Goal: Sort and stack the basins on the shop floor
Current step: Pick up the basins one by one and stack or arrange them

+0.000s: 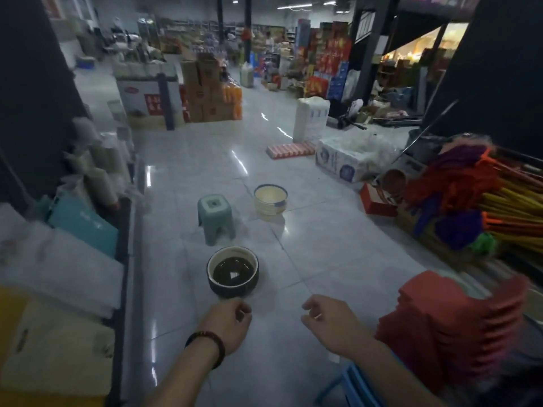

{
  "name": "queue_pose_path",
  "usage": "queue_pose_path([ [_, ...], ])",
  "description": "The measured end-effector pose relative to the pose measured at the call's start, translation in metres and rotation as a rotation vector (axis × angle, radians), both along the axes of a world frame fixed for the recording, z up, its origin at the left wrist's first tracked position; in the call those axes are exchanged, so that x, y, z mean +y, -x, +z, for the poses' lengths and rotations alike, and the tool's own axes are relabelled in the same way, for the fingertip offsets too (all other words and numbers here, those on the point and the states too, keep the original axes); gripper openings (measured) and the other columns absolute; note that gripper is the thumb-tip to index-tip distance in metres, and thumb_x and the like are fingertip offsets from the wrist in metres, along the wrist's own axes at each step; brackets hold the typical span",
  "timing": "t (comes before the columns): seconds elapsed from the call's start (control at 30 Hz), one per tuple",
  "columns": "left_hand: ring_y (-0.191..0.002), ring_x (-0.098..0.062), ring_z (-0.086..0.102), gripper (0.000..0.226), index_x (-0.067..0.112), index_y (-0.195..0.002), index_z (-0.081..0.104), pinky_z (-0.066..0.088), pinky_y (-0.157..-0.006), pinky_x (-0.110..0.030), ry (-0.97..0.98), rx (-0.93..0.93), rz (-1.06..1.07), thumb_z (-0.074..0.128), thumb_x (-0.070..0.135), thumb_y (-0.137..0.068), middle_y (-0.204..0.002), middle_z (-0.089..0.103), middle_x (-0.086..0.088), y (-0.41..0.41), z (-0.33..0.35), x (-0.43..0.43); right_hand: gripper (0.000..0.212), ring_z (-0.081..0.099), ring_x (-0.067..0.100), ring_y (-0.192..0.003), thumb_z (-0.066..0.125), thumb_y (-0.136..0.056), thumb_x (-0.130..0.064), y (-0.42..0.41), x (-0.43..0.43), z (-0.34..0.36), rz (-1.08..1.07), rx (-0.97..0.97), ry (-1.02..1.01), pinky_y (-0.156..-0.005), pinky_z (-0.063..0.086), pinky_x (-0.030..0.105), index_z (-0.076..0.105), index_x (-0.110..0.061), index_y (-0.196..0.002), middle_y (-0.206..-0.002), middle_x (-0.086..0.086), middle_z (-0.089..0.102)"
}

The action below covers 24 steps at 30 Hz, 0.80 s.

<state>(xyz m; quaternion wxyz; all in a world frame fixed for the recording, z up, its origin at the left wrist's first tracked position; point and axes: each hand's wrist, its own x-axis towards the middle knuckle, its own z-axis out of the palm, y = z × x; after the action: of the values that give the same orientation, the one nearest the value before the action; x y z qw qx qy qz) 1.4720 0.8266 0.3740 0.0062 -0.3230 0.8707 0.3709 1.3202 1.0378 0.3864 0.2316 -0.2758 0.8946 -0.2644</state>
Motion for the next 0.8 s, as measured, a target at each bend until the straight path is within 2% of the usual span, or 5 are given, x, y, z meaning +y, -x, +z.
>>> queue_pose_path([
  [0.17, -0.077, 0.006, 0.061, 0.004, 0.037, -0.088, 0.066, 0.04, -0.06, -0.008, -0.025, -0.014, -0.07, 0.063, 0.037, -0.089, -0.085, 0.068, 0.017, 0.102, 0.0, -0.084, 0.021, 0.066, 0.005, -0.091, 0.068, -0.095, -0.041, 0.077, -0.055, -0.011, -0.125, -0.064, -0.012, -0.074, 0.046, 0.015, 0.067, -0.03, -0.112, -0.104, -0.01, 0.069],
  [0.3, -0.087, -0.012, 0.065, 0.017, 0.026, -0.095, 0.071, 0.049, -0.075, -0.022, 0.051, -0.047, -0.171, 0.059, 0.036, -0.09, -0.094, 0.071, 0.01, 0.209, -0.005, -0.148, 0.027, 0.065, 0.005, -0.091, 0.074, -0.091, -0.04, 0.168, -0.11, -0.026, -0.165, -0.131, 0.035, -0.074, 0.048, 0.018, 0.064, -0.03, -0.114, -0.11, -0.008, 0.065],
  [0.43, -0.098, -0.024, 0.066, 0.023, 0.022, -0.101, 0.073, 0.054, -0.09, -0.035, 0.143, -0.143, -0.178, 0.051, 0.02, -0.093, -0.106, 0.073, -0.001, 0.3, -0.02, -0.206, 0.03, 0.065, 0.007, -0.088, 0.076, -0.089, -0.039, 0.263, -0.171, -0.052, -0.142, -0.171, 0.041, -0.075, 0.052, 0.02, 0.065, -0.028, -0.114, -0.11, -0.004, 0.067],
  [0.6, -0.105, -0.019, 0.064, 0.017, 0.032, -0.105, 0.07, 0.052, -0.094, -0.032, 0.065, -0.127, -0.139, 0.055, 0.029, -0.097, -0.111, 0.07, 0.004, 0.42, -0.017, -0.258, 0.038, 0.065, 0.011, -0.094, 0.071, -0.093, -0.042, 0.388, -0.246, -0.05, -0.132, -0.201, 0.053, -0.072, 0.047, 0.016, 0.066, -0.022, -0.125, -0.115, -0.002, 0.067],
  [0.8, -0.102, -0.013, 0.063, 0.015, 0.032, -0.108, 0.067, 0.052, -0.092, -0.03, -0.03, -0.168, -0.102, 0.06, 0.031, -0.095, -0.111, 0.068, 0.006, 0.541, -0.043, -0.329, 0.031, 0.061, -0.002, -0.08, 0.07, -0.094, -0.042, 0.518, -0.338, -0.064, -0.101, -0.272, 0.075, -0.056, 0.043, 0.007, 0.068, -0.025, -0.119, -0.106, -0.007, 0.065],
])
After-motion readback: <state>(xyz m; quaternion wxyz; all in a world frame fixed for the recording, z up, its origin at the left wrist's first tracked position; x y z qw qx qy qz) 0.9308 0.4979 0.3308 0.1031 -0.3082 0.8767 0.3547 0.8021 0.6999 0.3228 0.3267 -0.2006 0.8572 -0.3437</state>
